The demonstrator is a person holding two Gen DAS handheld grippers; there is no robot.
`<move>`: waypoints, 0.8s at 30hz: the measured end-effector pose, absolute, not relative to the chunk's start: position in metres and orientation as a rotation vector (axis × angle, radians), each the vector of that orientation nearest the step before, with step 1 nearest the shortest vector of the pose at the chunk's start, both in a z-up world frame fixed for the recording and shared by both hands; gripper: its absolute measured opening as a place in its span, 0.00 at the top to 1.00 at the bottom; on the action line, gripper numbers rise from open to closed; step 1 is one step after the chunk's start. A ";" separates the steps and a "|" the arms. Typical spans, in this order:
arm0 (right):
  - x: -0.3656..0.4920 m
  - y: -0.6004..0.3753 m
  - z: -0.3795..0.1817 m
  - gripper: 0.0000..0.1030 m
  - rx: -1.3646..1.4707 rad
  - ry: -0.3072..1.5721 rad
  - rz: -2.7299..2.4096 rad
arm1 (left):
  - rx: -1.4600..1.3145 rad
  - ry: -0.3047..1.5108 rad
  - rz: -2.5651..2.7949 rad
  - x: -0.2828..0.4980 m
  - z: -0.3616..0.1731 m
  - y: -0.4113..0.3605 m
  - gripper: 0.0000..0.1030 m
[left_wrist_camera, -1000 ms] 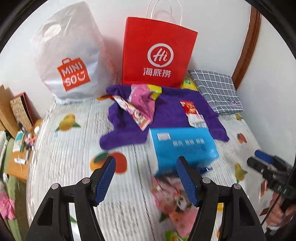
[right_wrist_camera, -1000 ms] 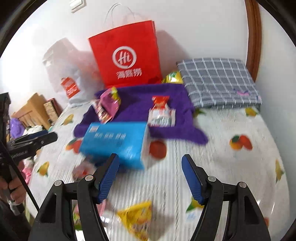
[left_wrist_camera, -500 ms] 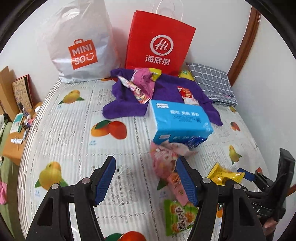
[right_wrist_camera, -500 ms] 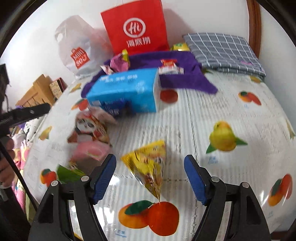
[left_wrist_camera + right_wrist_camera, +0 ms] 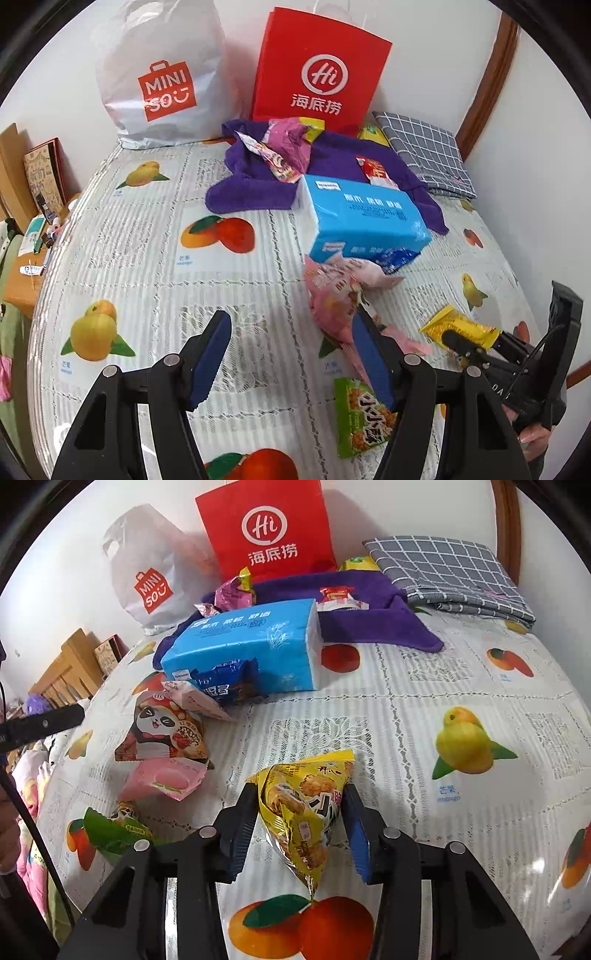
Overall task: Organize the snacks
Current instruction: 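Grasp the yellow triangle packet with the right gripper while the left grasps the green triangle packet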
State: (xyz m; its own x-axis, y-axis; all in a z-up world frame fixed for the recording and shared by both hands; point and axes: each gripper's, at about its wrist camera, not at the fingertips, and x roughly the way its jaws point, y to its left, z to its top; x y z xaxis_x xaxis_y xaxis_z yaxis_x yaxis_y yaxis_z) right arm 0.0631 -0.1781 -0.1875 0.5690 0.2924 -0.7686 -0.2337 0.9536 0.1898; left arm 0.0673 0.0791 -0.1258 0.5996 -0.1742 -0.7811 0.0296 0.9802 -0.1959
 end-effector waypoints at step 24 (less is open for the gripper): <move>0.027 -0.250 -0.144 0.56 0.169 0.785 0.155 | -0.081 0.960 -0.340 0.012 -0.153 0.007 0.26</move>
State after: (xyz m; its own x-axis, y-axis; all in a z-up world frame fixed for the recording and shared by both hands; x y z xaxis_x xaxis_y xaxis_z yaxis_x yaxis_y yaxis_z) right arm 0.0275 -0.2498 -0.1441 0.6972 0.2006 -0.6883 -0.0754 0.9753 0.2078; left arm 0.0120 0.0073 -0.1530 0.5247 -0.3196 -0.7890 0.2481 0.9440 -0.2174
